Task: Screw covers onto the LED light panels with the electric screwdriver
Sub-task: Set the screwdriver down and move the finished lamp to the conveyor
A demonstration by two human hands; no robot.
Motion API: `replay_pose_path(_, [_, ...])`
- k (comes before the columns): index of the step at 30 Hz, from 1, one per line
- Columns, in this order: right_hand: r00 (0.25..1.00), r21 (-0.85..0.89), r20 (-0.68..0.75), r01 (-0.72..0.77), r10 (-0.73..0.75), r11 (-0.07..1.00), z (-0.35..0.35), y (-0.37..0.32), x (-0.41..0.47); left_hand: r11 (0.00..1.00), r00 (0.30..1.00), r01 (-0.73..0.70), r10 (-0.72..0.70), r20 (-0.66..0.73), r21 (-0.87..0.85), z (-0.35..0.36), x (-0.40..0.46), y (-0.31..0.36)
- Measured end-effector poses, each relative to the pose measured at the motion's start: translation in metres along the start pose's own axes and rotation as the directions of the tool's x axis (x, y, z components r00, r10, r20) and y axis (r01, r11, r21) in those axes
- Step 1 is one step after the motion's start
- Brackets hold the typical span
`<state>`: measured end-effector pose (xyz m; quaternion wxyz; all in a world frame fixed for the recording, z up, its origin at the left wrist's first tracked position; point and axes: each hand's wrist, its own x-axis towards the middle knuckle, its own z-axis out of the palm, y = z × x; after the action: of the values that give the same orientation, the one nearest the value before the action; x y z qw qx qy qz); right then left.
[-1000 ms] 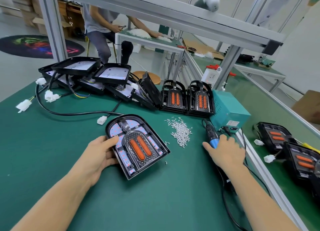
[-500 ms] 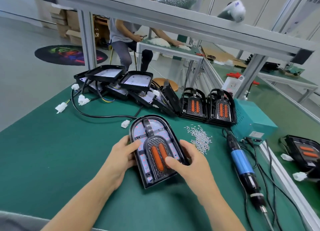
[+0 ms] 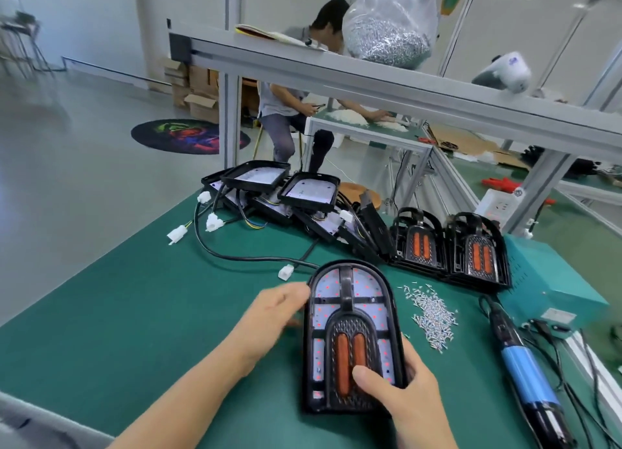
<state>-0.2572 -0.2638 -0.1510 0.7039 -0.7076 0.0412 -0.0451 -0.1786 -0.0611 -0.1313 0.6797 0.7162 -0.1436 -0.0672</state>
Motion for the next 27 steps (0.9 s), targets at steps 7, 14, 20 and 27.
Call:
replay_pose_path(7, [0.997, 0.012, -0.083, -0.004, 0.005, 1.0, 0.004, 0.008, -0.001, 0.106, 0.966, 0.238, 0.073, -0.246, 0.965, -0.105, 0.058, -0.023])
replay_pose_path(14, [0.992, 0.015, -0.126, -0.006, 0.008, 1.0, 0.008, 0.008, -0.004, 0.192, 0.974, 0.099, 0.181, -0.134, 0.976, -0.116, 0.054, -0.027])
replay_pose_path(20, [0.987, 0.077, -0.153, -0.032, 0.044, 0.996, 0.015, 0.005, -0.005, 0.825, 0.952, 0.0, 0.172, -0.251, 0.565, -0.078, 0.024, 0.005])
replay_pose_path(27, [0.981, 0.091, -0.192, -0.017, 0.034, 0.996, 0.019, 0.003, -0.006, 0.933, 0.906, -0.2, 0.292, -0.308, 0.298, -0.05, -0.008, 0.021])
